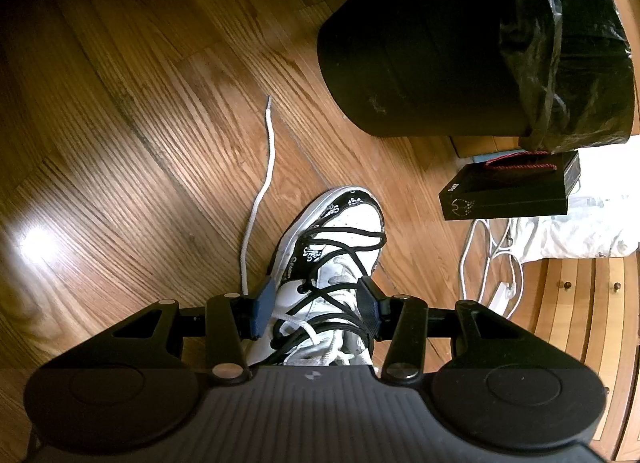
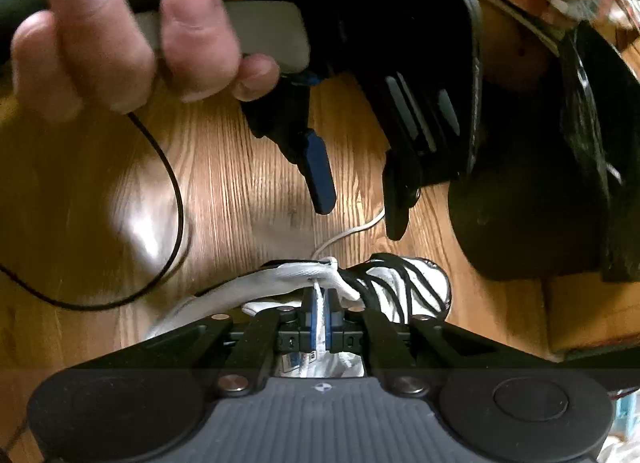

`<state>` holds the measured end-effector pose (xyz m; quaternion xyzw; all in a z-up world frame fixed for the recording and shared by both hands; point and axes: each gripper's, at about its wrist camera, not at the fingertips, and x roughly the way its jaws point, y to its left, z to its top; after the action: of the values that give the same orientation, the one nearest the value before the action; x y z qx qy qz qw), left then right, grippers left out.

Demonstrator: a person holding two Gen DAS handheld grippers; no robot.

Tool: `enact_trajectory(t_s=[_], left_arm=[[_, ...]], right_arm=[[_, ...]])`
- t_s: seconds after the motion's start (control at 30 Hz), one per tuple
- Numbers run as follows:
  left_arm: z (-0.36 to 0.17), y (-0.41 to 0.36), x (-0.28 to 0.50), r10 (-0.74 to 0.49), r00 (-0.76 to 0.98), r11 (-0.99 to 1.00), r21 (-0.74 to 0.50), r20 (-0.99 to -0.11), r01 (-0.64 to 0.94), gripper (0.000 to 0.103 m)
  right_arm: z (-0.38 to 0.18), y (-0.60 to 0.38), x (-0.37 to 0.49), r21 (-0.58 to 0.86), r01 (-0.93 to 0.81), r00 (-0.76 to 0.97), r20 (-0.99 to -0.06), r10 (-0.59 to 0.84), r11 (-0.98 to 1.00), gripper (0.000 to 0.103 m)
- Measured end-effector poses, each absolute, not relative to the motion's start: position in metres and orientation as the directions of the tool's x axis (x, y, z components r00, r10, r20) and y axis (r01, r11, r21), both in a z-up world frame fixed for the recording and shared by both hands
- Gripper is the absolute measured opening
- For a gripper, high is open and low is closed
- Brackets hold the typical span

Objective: Lace up shoes with both hands

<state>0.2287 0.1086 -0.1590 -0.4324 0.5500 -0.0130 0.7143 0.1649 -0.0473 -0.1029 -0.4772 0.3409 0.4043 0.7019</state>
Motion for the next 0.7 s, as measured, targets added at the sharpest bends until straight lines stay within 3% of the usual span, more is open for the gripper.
enact_trajectory(t_s=[0.7], left_arm=[[-0.160, 0.108, 0.229, -0.494, 0.390, 0.630, -0.629, -0.777, -0.455, 0.048]], right_arm=[[-0.117, -0.034, 0.148, -0.501, -0.863, 0.501, -0.832, 0.238, 0.066, 0.002]])
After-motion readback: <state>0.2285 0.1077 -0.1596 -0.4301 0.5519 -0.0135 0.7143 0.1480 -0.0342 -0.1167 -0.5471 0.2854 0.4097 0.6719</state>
